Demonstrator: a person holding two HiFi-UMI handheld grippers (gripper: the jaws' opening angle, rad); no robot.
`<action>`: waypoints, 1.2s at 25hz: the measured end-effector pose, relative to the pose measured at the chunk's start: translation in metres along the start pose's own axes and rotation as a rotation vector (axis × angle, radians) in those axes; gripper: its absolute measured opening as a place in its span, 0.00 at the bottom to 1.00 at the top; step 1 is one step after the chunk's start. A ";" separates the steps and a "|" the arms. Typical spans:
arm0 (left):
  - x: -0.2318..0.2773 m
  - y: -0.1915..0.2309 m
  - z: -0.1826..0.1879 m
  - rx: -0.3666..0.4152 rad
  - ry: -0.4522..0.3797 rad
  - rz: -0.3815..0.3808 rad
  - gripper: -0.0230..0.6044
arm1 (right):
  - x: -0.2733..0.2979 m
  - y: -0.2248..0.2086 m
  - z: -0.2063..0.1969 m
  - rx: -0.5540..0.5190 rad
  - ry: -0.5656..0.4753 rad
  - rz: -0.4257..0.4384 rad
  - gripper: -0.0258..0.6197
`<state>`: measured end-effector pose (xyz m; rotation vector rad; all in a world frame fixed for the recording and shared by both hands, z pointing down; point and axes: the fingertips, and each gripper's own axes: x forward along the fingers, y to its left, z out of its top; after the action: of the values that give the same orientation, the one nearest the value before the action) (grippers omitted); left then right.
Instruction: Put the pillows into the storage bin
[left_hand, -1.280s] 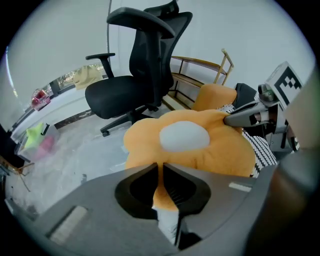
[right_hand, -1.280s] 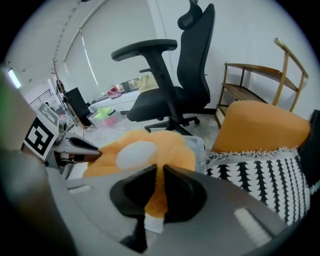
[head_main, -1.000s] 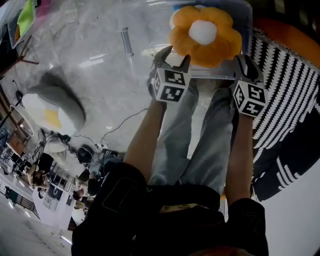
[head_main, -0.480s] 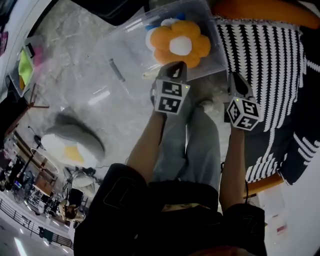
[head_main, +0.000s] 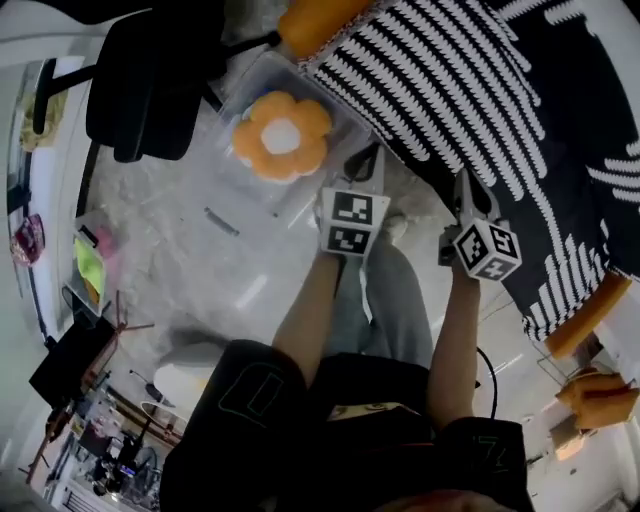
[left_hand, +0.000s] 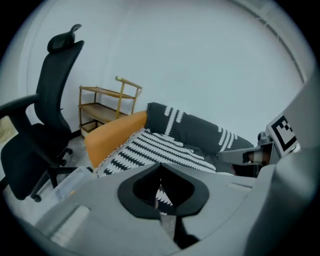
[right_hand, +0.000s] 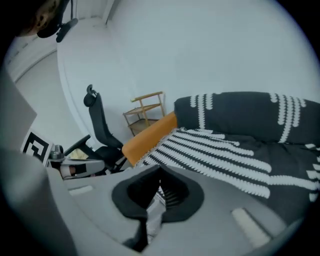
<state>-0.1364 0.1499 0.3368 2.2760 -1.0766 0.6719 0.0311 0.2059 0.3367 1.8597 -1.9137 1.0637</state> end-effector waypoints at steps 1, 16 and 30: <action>0.006 -0.014 0.001 0.020 -0.008 -0.011 0.05 | -0.008 -0.018 -0.005 0.033 -0.021 -0.032 0.04; -0.031 -0.309 0.153 0.296 -0.254 -0.294 0.05 | -0.285 -0.207 0.089 0.190 -0.442 -0.384 0.04; -0.066 -0.439 0.226 0.494 -0.412 -0.474 0.05 | -0.436 -0.211 0.167 -0.022 -0.637 -0.602 0.04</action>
<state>0.2260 0.2778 0.0198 3.0464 -0.5149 0.2945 0.3408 0.4425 0.0040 2.7254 -1.4047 0.2716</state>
